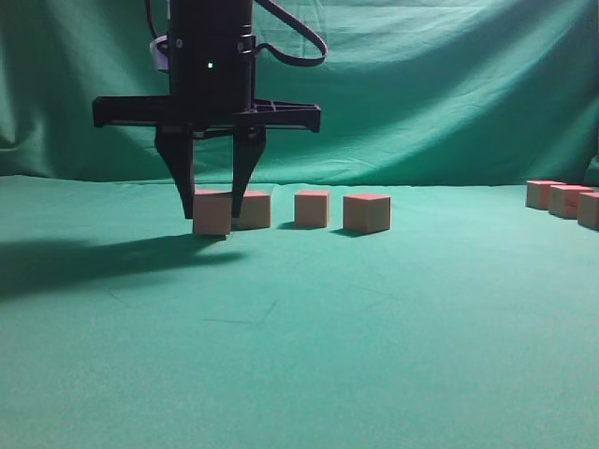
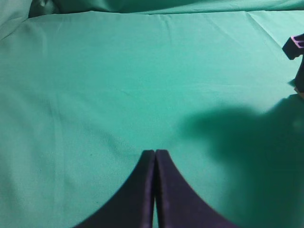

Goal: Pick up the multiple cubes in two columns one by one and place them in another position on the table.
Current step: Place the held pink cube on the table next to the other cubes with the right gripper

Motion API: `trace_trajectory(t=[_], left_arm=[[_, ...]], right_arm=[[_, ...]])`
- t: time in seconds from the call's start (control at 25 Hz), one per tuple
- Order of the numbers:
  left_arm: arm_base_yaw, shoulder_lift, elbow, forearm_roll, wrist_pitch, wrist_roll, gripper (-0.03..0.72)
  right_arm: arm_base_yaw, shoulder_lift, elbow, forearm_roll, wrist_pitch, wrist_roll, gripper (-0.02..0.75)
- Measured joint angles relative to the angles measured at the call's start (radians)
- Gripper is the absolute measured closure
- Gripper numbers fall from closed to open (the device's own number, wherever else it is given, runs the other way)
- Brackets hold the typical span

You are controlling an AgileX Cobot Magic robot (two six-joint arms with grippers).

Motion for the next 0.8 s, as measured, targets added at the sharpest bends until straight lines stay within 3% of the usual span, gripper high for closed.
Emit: trace_trajectory(t=[0.8], left_arm=[[0.0,0.0,0.0,0.0,0.0,0.0,0.688]], right_arm=[[0.0,0.0,0.0,-0.008,0.011,0.0,0.484]])
